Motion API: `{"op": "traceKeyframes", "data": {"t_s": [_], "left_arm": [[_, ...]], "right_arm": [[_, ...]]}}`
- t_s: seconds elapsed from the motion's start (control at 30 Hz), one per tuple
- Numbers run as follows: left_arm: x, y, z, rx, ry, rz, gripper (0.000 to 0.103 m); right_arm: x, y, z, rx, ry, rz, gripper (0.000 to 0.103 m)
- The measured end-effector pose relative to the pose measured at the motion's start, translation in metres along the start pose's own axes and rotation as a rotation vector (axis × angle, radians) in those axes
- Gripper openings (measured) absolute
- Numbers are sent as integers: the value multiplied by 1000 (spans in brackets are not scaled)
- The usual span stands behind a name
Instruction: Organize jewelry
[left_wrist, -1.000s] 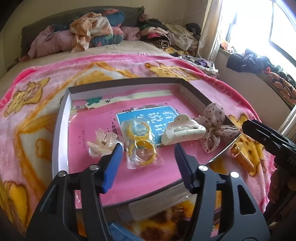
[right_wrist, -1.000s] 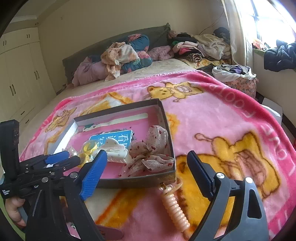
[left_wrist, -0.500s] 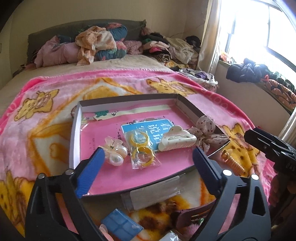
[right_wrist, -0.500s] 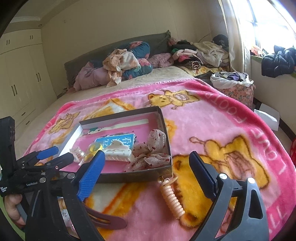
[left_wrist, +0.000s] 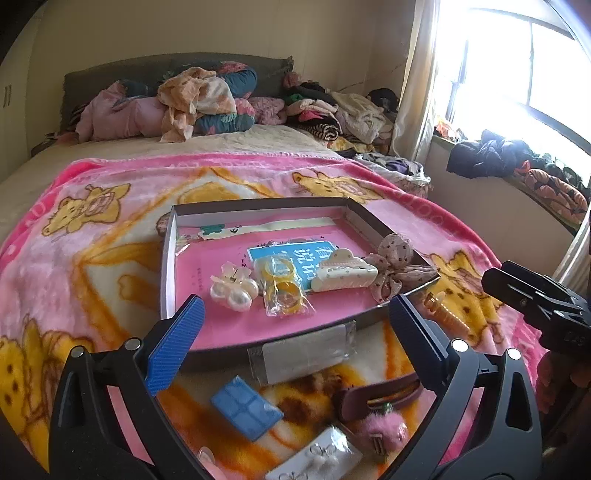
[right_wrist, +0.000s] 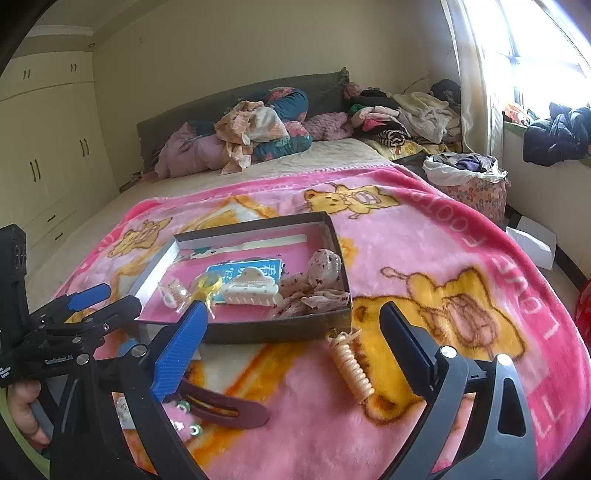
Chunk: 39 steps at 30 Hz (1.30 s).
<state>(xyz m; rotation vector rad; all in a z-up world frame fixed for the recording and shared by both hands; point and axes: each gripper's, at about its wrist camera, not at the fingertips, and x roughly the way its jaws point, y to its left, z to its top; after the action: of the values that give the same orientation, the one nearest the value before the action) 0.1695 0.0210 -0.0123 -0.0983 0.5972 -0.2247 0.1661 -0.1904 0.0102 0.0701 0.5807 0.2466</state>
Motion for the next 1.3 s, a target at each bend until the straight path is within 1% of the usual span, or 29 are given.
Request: {"op": "traceKeyframes", "data": {"t_s": [0.33, 0.63, 0.97, 1.3], "left_arm": [[-19, 5, -12, -9, -25, 11, 91], [-31, 11, -23, -9, -28, 33, 91], [-38, 22, -39, -12, -1, 67, 91], [-31, 32, -56, -13, 45, 87, 91]], "right_arm": [[-12, 17, -10, -26, -4, 18, 92], [-20, 22, -22, -39, 9, 31, 92], [-22, 24, -45, -46, 59, 52, 92], [-14, 39, -66, -88, 115, 84, 92]]}}
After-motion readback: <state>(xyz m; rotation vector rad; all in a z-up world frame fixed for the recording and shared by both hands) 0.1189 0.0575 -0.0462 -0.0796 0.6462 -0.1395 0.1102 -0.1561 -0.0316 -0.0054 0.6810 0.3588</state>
